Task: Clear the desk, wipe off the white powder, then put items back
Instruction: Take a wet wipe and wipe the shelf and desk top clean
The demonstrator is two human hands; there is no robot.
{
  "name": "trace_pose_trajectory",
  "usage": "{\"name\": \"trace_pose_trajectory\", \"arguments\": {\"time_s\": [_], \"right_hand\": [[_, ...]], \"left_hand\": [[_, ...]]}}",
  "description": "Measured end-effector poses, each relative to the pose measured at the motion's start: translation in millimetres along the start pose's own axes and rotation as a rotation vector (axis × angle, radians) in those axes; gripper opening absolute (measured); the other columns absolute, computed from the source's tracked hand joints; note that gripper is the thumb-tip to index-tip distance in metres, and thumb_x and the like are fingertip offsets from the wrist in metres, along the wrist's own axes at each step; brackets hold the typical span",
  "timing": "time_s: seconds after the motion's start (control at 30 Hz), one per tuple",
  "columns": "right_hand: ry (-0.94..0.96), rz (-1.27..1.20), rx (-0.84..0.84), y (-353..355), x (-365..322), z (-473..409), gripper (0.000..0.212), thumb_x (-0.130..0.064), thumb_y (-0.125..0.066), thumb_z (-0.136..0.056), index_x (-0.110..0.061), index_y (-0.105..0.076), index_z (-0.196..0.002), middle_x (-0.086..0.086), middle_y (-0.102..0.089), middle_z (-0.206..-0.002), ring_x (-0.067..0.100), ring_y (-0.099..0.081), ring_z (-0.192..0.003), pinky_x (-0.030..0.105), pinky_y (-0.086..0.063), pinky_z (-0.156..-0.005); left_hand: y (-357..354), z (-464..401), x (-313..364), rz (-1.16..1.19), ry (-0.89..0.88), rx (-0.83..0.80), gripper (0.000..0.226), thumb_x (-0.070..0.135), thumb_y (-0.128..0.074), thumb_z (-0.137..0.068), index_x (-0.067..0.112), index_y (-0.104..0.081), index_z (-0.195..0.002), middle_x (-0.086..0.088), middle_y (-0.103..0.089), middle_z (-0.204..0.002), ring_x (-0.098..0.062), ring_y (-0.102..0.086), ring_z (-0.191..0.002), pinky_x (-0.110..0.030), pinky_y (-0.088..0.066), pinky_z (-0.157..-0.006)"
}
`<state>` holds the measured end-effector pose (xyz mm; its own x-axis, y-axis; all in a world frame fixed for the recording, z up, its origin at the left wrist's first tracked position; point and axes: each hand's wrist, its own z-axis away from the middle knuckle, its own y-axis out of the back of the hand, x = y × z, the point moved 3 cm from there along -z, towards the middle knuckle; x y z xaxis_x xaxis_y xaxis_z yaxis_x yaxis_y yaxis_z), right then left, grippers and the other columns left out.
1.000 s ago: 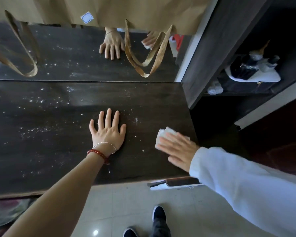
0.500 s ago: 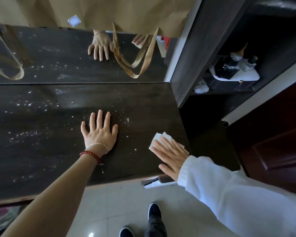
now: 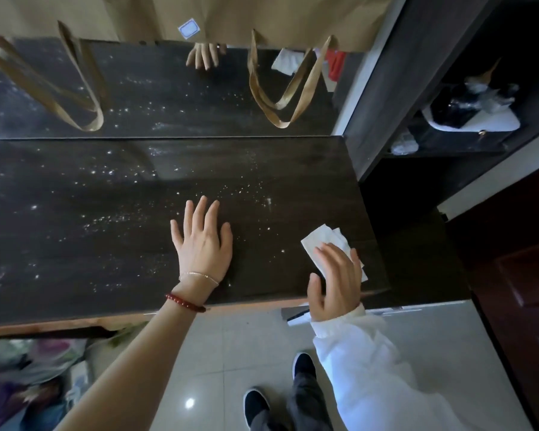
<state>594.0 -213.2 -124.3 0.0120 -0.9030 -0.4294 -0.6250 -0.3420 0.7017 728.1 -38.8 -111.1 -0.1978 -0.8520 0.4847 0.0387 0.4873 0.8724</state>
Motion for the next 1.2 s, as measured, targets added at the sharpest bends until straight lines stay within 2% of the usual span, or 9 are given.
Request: {"name": "trace_pose_trajectory", "arguments": {"time_s": [0.13, 0.23, 0.37, 0.5, 0.6, 0.7, 1.0, 1.07, 1.2], "right_hand": [[0.018, 0.078, 0.008, -2, 5, 15, 0.032, -0.018, -0.045, -0.081, -0.01, -0.048, -0.112, 0.009, -0.056, -0.114, 0.021, -0.047, -0.107, 0.041, -0.036, -0.092], [-0.118, 0.182, -0.062, -13, 12, -10, 0.031, -0.021, -0.043, -0.081, -0.01, -0.052, -0.109, 0.017, -0.064, -0.103, 0.03, -0.054, -0.094, 0.041, -0.045, -0.075], [-0.328, 0.155, -0.166, -26, 14, -39, 0.036, -0.022, -0.042, -0.085, -0.007, -0.056, -0.114, 0.018, -0.062, -0.11, 0.037, -0.057, -0.096, 0.044, -0.045, -0.077], [-0.309, 0.247, -0.158, -26, 18, -39, 0.036, -0.024, -0.032, -0.085, -0.009, -0.064, -0.091, 0.014, -0.065, -0.099, 0.037, -0.057, -0.088, 0.044, -0.044, -0.073], [-0.37, 0.408, -0.24, -34, 17, -30, 0.026, -0.021, -0.044, -0.082, -0.007, -0.06, -0.098, 0.016, -0.06, -0.11, 0.035, -0.053, -0.105, 0.048, -0.04, -0.088], [-0.355, 0.394, -0.291, -54, 1, -22, 0.048, -0.031, -0.034, -0.086, -0.002, -0.053, -0.119, 0.023, -0.053, -0.126, 0.038, -0.047, -0.121, 0.052, -0.032, -0.103], [0.123, 0.212, -0.515, -109, -95, -16, 0.05, -0.032, -0.026, -0.087, -0.011, -0.054, -0.124, 0.005, -0.055, -0.132, 0.021, -0.048, -0.123, 0.039, -0.024, -0.106], [0.085, 0.263, -0.465, -99, -72, -16, 0.051, -0.032, -0.026, -0.087, -0.01, -0.053, -0.125, 0.007, -0.054, -0.133, 0.024, -0.048, -0.124, 0.043, -0.022, -0.106], [-0.256, 0.345, -0.358, -68, -19, -13, 0.055, -0.033, -0.023, -0.09, -0.003, -0.039, -0.134, 0.015, -0.039, -0.143, 0.029, -0.033, -0.134, 0.051, -0.018, -0.11]], "left_hand": [[-1, 34, -18, -0.079, 0.015, 0.03, 0.052, 0.034, -0.028, -0.089, 0.013, -0.041, -0.135, -0.008, -0.032, -0.148, -0.028, -0.016, -0.14, -0.055, -0.006, -0.11], [-3, 51, -30, -0.131, 0.032, 0.042, 0.056, 0.038, -0.021, -0.088, 0.014, -0.043, -0.132, -0.009, -0.035, -0.146, -0.031, -0.019, -0.139, -0.056, -0.009, -0.109], [-5, 65, -39, -0.114, 0.077, 0.077, 0.054, 0.036, -0.024, -0.087, 0.012, -0.045, -0.131, -0.011, -0.038, -0.144, -0.032, -0.023, -0.137, -0.056, -0.011, -0.108], [-10, 64, -38, -0.179, 0.034, 0.063, 0.055, 0.035, -0.022, -0.087, 0.011, -0.043, -0.133, -0.013, -0.038, -0.143, -0.032, -0.026, -0.136, -0.056, -0.012, -0.108], [-15, 62, -38, -0.249, 0.033, 0.053, 0.056, 0.036, -0.022, -0.088, 0.012, -0.04, -0.135, -0.014, -0.037, -0.144, -0.032, -0.026, -0.136, -0.056, -0.009, -0.108], [-19, 63, -39, -0.267, 0.055, 0.046, 0.058, 0.038, -0.02, -0.087, 0.012, -0.039, -0.136, -0.013, -0.035, -0.146, -0.03, -0.024, -0.137, -0.053, -0.006, -0.11], [15, 80, -98, -0.231, 0.196, 0.167, 0.056, 0.032, -0.024, -0.087, 0.01, -0.035, -0.138, -0.012, -0.027, -0.149, -0.027, -0.016, -0.14, -0.053, 0.0, -0.111], [20, 81, -109, -0.258, 0.194, 0.138, 0.062, 0.038, -0.021, -0.087, 0.009, -0.031, -0.14, -0.011, -0.023, -0.151, -0.027, -0.014, -0.141, -0.05, -0.003, -0.112], [21, 82, -112, -0.279, 0.167, 0.052, 0.059, 0.038, -0.019, -0.093, 0.01, -0.014, -0.145, -0.008, -0.007, -0.155, -0.026, -0.001, -0.142, -0.044, 0.001, -0.114]]}}
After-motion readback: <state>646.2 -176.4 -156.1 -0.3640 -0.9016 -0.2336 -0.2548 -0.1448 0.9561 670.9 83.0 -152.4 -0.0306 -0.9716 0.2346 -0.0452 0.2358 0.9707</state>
